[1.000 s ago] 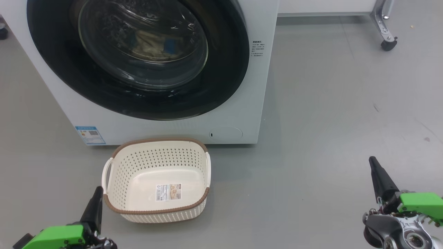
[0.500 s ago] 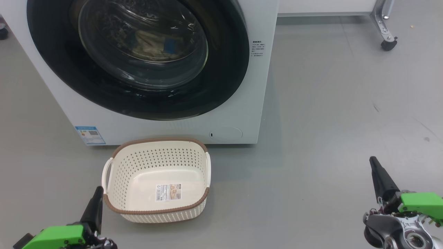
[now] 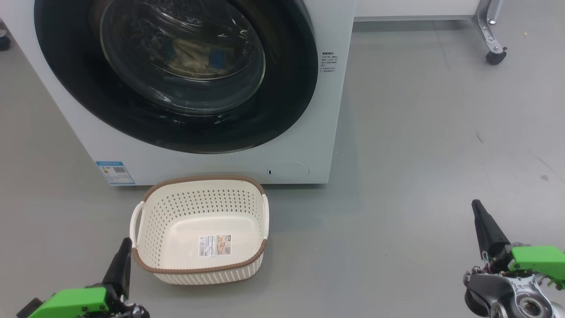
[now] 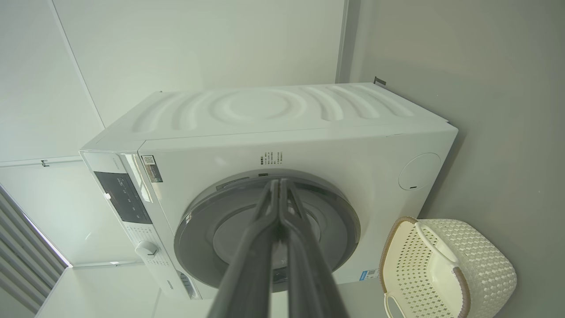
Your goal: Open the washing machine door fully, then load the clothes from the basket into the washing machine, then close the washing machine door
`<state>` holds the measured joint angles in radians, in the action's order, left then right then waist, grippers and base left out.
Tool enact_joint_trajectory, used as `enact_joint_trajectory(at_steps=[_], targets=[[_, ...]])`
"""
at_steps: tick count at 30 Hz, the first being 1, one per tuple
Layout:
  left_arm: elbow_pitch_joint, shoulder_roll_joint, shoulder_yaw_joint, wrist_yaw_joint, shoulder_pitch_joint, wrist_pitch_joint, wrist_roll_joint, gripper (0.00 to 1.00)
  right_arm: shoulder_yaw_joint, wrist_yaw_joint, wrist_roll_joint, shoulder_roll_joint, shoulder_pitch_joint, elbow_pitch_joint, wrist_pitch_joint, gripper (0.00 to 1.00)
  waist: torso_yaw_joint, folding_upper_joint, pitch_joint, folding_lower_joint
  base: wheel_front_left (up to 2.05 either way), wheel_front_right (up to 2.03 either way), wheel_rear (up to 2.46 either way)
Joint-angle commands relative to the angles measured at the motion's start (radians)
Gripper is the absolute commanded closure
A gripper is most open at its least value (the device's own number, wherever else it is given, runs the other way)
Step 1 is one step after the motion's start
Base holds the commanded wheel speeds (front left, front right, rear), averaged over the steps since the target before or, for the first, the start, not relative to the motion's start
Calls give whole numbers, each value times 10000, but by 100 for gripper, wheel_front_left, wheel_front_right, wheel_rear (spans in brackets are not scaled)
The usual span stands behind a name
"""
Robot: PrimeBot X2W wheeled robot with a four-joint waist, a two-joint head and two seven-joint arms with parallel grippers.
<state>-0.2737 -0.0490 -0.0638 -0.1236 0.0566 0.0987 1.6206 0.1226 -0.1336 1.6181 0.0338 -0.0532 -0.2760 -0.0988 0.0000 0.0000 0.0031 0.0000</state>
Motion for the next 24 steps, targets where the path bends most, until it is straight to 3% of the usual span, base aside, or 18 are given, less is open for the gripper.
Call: enact_joint_trajectory(at_steps=[1, 24], targets=[[288, -84, -408, -71, 506, 71, -43, 100, -173, 29, -25, 230, -539, 317, -75, 100, 0, 0, 0, 0, 0, 0, 0], [287, -63, -438, -71, 509, 96, -69, 100, -144, 29, -49, 210, -542, 316, -99, 100, 0, 0, 0, 0, 0, 0, 0]])
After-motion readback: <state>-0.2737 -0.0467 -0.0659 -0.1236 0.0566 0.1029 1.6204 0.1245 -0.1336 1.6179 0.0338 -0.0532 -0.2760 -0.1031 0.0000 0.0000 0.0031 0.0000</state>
